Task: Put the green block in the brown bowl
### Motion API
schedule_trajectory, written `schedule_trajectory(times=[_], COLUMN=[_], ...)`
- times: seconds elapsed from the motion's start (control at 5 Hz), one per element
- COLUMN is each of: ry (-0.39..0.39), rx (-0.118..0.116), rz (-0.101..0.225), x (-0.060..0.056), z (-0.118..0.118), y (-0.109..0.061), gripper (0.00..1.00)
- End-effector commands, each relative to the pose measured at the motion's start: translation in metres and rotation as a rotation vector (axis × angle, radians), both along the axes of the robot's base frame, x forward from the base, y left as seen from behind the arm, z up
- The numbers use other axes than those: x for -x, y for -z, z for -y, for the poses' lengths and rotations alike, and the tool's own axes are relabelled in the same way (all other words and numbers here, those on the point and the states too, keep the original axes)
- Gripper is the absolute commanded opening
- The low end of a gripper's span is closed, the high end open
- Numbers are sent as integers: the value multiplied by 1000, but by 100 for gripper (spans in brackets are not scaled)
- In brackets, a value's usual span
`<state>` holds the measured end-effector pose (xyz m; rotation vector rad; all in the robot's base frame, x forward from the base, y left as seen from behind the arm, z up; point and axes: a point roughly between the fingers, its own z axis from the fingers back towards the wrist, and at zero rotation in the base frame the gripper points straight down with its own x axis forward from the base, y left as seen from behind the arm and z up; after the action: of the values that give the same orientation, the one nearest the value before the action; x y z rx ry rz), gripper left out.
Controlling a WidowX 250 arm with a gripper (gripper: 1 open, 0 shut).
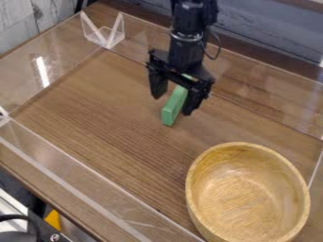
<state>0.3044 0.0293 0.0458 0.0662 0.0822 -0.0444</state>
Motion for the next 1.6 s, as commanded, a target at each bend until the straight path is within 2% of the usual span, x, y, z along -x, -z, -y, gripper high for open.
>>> schedule_trajectory(times=[0.0, 0.2, 0.4, 0.6, 1.0, 1.4], ry=[-6, -8, -10, -9, -22, -35], rx=[-13, -14, -13, -9, 17, 50], rz=[42, 39, 36, 35, 36, 51], x=[-8, -9, -11, -11, -13, -16], z=[-8, -10, -11, -11, -13, -15], y=[-2, 5, 13, 11, -5, -26], gripper=[100, 100, 0, 0, 0, 0])
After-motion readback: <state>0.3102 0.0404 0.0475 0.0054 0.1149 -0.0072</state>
